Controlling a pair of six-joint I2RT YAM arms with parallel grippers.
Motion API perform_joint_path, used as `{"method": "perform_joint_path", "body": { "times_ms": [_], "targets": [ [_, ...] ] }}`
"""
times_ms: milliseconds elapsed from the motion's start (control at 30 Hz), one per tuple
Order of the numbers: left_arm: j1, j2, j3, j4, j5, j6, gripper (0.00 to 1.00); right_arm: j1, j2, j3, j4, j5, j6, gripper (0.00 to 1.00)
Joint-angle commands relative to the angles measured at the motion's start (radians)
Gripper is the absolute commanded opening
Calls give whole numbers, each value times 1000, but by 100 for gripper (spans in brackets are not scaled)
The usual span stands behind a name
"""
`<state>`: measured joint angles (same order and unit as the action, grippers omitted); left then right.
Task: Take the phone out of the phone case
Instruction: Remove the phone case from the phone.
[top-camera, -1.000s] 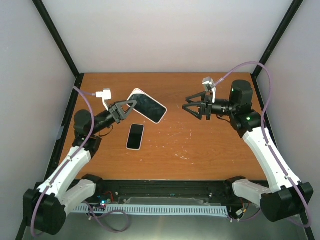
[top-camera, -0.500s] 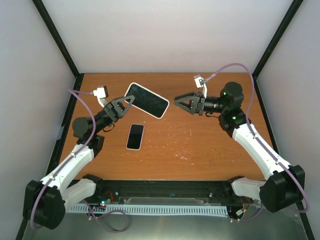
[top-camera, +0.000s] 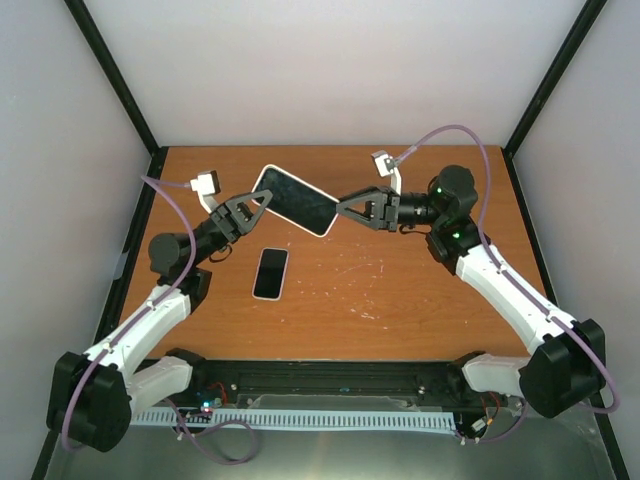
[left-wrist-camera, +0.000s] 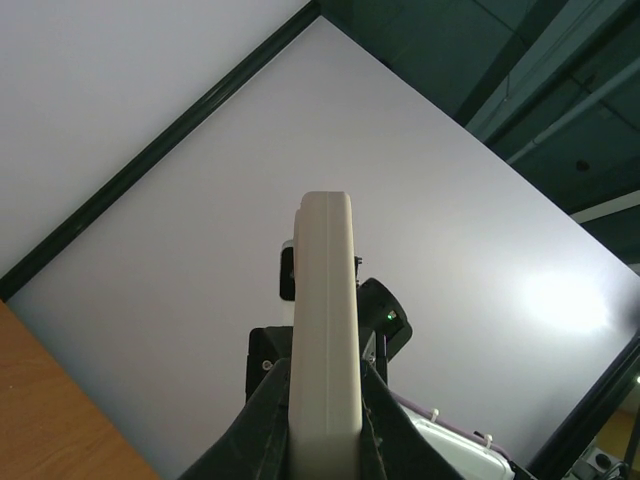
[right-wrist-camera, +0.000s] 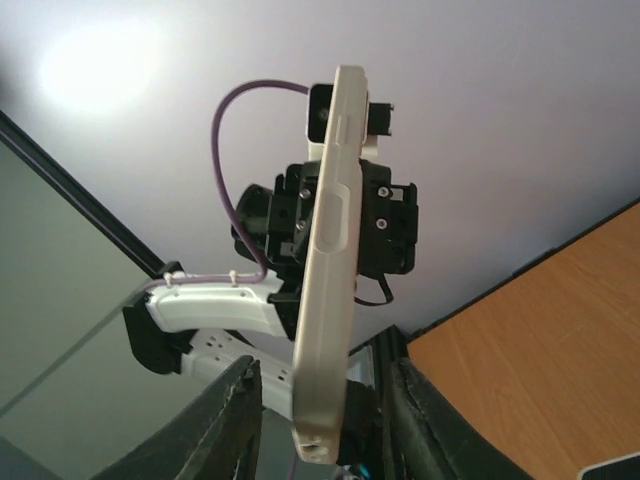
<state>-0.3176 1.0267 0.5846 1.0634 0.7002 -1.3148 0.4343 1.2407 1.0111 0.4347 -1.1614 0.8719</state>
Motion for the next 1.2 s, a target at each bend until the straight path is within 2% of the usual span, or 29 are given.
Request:
{"method": "perform_joint_path", "body": {
  "times_ms": [0, 100, 367, 500, 600, 900, 1033, 1167],
  "targets": [
    [-11, -12, 33, 99, -30, -18, 0, 18, 12, 40, -95, 11, -76, 31],
    [-12, -14, 31, 98, -29, -18, 0, 20, 15, 32, -37, -1, -34, 19],
    [-12, 14, 23, 128, -3, -25, 0, 19, 17, 2, 255, -67, 184, 11],
    [-12, 45, 19, 150, 10, -34, 0, 27, 34, -24, 571, -96, 398, 3],
    [-12, 69, 25, 163, 23, -42, 0, 55, 32, -19, 691, -107, 481, 3],
    [-37, 146, 96, 216, 115, -69, 0, 149, 16, 19, 756, -150, 507, 3],
    [-42, 173, 119, 240, 147, -92, 0, 171, 34, 28, 954, -160, 614, 3],
    [-50, 205, 136, 296, 182, -127, 0, 193, 25, 51, 962, -179, 617, 3]
  ]
}}
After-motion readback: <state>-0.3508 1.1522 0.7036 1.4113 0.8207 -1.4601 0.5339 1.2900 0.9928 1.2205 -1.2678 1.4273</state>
